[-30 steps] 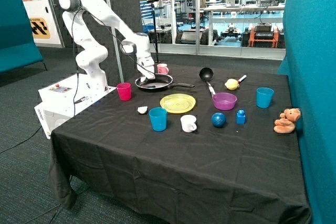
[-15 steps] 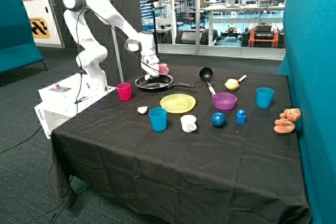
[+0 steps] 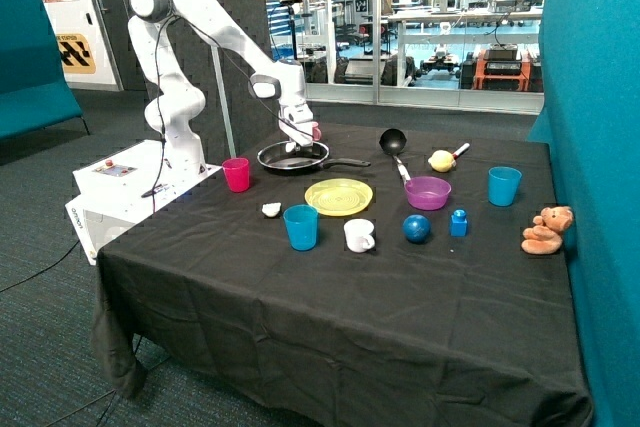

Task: Clean the pan

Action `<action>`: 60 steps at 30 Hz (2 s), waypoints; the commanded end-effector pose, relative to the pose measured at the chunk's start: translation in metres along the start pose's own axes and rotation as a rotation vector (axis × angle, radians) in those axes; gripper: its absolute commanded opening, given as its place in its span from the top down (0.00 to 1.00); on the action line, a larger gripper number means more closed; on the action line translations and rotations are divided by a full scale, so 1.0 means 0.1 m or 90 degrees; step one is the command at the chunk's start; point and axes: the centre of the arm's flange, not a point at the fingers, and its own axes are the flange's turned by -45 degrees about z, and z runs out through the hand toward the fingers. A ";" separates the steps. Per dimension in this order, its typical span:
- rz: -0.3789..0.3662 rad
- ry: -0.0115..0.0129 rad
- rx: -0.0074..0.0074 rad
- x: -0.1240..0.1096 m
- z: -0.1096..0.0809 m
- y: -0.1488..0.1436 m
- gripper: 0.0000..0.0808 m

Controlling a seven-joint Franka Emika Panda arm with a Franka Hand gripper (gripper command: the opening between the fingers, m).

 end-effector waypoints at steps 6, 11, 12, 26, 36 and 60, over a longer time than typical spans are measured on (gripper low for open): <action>0.037 -0.0055 -0.0050 0.00 0.02 0.37 1.00; 0.048 -0.0054 -0.0051 -0.05 0.04 0.47 1.00; 0.049 -0.0054 -0.0051 -0.06 0.05 0.49 1.00; 0.070 -0.0053 -0.0052 -0.18 0.10 0.65 1.00; 0.093 -0.0052 -0.0053 -0.34 0.12 0.82 1.00; 0.103 -0.0052 -0.0053 -0.85 0.11 0.76 1.00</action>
